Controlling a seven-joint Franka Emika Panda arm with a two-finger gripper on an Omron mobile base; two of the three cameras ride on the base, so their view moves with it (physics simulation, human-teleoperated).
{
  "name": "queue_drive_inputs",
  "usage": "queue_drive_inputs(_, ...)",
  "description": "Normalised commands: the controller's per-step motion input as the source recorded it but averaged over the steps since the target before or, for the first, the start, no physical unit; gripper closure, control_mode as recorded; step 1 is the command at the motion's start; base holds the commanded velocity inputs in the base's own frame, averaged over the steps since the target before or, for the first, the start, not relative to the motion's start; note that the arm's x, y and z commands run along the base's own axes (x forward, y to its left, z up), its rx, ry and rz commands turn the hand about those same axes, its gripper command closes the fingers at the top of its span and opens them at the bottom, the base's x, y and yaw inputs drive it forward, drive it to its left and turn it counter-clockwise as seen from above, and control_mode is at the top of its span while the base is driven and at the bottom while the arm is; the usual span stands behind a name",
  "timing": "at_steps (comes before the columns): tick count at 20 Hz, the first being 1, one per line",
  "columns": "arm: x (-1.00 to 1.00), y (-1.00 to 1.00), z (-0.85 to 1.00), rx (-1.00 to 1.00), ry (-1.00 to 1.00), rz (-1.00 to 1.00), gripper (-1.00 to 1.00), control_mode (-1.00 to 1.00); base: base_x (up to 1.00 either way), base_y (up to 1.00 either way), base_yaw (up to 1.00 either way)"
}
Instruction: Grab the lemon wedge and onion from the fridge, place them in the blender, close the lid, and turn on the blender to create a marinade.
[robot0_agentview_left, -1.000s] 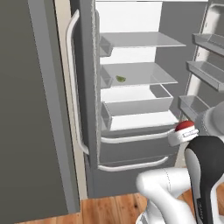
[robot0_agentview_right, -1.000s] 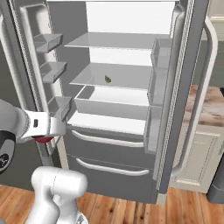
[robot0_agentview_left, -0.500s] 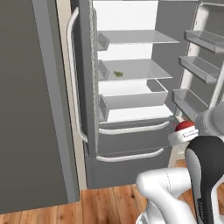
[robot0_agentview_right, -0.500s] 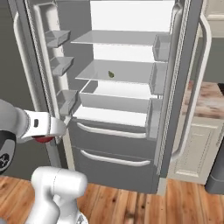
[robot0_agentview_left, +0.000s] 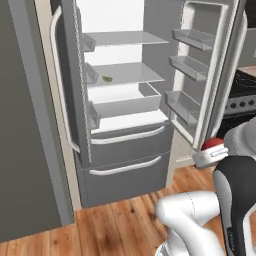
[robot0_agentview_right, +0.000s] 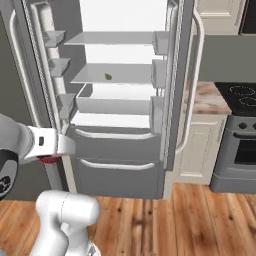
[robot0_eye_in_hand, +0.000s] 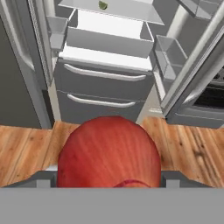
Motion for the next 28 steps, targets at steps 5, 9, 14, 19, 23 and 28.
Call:
queue_drive_inputs(5, 0.0, 0.0, 0.0, 0.0, 0.0, 0.0, 1.0, 1.0, -0.84, 0.17, -0.45)
queue_drive_inputs(9, 0.0, 0.0, 0.0, 0.0, 0.0, 0.0, 1.0, 1.0, -0.47, 0.08, -0.58)
queue_drive_inputs(14, 0.0, 0.0, 0.0, 0.0, 0.0, 0.0, 1.0, 1.0, -0.26, 0.0, -0.67)
queue_drive_inputs(19, 0.0, 0.0, 0.0, 0.0, 0.0, 0.0, 1.0, 1.0, -0.09, 0.0, -0.71)
queue_drive_inputs(23, 0.0, 0.0, 0.0, 0.0, 0.0, 0.0, 1.0, 1.0, -0.07, 0.0, -0.71)
queue_drive_inputs(28, 0.0, 0.0, 0.0, 0.0, 0.0, 0.0, 1.0, 1.0, -0.06, 0.0, -0.7)
